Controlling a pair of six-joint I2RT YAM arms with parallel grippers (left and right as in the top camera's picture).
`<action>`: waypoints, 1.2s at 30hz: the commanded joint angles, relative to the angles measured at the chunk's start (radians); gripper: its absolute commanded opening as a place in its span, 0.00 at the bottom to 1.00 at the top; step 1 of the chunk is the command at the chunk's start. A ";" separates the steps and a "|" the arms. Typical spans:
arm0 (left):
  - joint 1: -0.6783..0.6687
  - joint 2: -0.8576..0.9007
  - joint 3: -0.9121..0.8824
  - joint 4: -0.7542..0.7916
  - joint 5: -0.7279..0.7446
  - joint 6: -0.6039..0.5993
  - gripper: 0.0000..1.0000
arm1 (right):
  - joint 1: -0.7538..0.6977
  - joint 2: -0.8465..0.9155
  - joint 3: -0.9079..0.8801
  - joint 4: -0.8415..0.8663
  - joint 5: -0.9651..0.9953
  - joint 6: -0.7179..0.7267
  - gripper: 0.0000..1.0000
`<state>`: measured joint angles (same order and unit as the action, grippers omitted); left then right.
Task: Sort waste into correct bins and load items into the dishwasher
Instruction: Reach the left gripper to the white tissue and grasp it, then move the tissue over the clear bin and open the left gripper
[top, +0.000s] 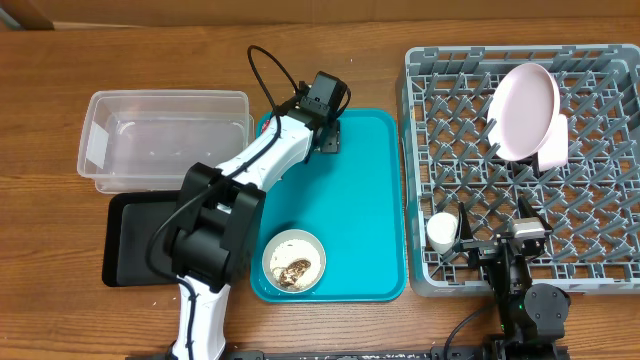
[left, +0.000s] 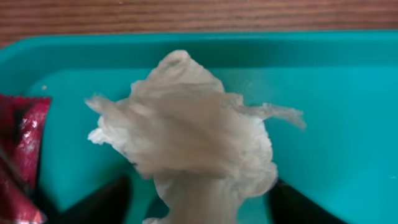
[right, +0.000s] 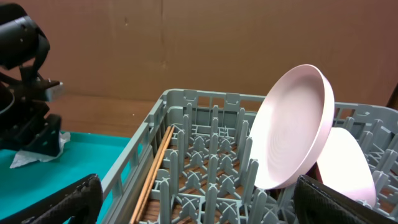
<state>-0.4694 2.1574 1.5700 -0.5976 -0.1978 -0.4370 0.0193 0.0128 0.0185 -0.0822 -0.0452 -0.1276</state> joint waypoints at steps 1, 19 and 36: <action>0.006 0.019 0.003 0.002 0.024 0.011 0.50 | -0.008 -0.010 -0.011 0.003 0.000 0.008 1.00; 0.222 -0.315 0.262 -0.503 -0.019 -0.080 0.04 | -0.008 -0.010 -0.011 0.003 0.000 0.008 1.00; 0.140 -0.282 0.238 -0.613 0.021 -0.013 0.68 | -0.008 -0.010 -0.011 0.003 0.000 0.008 1.00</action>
<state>-0.2581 1.8996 1.8130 -1.2072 -0.1890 -0.4660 0.0189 0.0128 0.0185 -0.0830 -0.0452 -0.1268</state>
